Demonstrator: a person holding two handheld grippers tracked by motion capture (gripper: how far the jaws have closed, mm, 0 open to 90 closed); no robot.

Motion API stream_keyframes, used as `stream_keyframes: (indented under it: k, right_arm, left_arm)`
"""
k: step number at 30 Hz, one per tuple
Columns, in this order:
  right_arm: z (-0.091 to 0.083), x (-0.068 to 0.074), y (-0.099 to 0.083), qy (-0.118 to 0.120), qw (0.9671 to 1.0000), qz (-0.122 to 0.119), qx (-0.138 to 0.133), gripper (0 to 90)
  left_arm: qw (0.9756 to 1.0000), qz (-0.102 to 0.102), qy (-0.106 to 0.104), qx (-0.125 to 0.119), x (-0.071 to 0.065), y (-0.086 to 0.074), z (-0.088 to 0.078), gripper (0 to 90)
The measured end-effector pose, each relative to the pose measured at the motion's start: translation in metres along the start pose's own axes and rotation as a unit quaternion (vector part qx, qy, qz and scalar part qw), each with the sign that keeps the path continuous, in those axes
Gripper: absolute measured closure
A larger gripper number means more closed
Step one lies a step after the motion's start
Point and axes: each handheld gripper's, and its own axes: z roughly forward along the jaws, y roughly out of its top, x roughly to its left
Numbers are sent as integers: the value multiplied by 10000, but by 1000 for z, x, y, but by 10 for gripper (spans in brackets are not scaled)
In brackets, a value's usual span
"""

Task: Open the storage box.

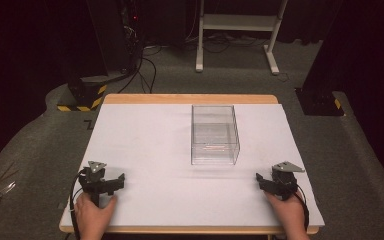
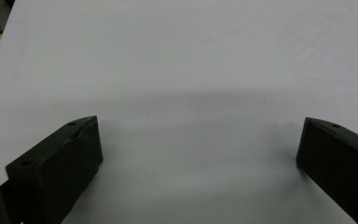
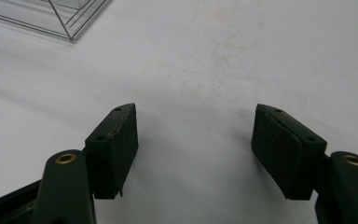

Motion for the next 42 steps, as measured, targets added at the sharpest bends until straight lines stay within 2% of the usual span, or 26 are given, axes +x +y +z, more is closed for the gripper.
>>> stream_keyframes:
  k: [22, 26, 30, 38, 42]
  right_arm:
    - [0, 0, 0, 10, 10000, 3, 15, 318]
    - [-2, 0, 0, 6, 10000, -19, -3, 356]
    - [-10, 4, 1, 174, 9994, -109, -270, 380]
    - [-18, 15, 3, 283, 9977, -310, -524, 405]
    - [-23, 24, 5, 490, 9956, -370, -707, 418]
  left_arm:
    - [10000, -1, -2, -9, 0, 0, 0, 3]
    - [10000, -1, -3, -7, 0, 0, 0, 3]
    - [10000, -3, -7, -6, 0, 0, 0, 3]
    - [10000, -4, -10, -2, 0, 0, 0, 3]
    - [10000, -4, -11, -1, 0, 0, 0, 3]
